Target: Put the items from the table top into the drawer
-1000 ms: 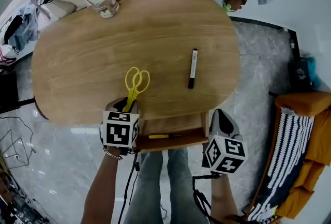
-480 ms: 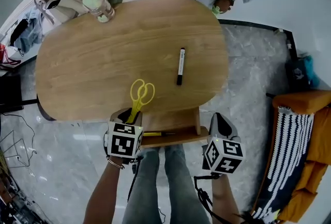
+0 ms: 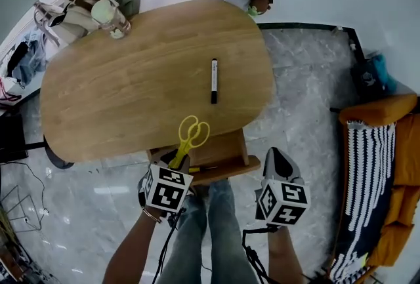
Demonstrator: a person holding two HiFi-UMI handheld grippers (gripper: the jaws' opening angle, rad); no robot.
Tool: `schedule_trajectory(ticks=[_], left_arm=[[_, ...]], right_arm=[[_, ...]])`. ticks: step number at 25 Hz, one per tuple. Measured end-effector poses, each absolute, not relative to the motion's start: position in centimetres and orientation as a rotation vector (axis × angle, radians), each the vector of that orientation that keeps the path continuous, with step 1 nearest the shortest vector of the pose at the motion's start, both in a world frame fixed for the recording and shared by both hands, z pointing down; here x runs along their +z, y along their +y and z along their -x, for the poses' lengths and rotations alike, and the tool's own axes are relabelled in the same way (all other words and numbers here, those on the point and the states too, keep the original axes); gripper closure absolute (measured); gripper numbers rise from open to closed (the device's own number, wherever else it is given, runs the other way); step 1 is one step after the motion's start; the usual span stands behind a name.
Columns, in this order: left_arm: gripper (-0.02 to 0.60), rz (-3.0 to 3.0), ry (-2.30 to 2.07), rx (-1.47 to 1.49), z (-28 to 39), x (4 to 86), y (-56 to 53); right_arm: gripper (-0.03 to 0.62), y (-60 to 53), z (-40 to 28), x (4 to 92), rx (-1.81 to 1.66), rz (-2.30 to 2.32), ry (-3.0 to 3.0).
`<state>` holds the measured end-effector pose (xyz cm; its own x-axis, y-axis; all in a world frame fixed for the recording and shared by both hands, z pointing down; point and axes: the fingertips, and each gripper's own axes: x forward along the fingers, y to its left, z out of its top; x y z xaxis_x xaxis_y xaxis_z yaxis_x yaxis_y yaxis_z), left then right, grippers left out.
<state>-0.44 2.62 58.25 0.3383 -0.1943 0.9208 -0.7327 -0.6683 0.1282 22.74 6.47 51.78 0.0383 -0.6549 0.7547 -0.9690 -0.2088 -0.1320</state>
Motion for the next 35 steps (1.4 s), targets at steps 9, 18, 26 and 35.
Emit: schedule_trajectory(ticks=[9,18,26,35], left_arm=[[0.472,-2.199,-0.559,1.455,-1.7,59.6,7.3],[0.472,-2.283,-0.418,1.526,-3.6,60.7,9.0],[0.384,-2.304,-0.340,1.570,-4.2,61.6,9.0],[0.379,-2.255,-0.476,1.445,-5.2,60.6,6.7]], right_arm=[[0.589,12.3,-21.6,52.6,1.113,-1.979,-1.548],[0.589,15.1,-22.9,52.5,1.122,-2.002,-1.513],[0.589,16.8,-24.9,53.2,1.146,-2.026,-1.469],[0.589,15.1,-25.3,53.5,1.180,-2.029,-1.468]])
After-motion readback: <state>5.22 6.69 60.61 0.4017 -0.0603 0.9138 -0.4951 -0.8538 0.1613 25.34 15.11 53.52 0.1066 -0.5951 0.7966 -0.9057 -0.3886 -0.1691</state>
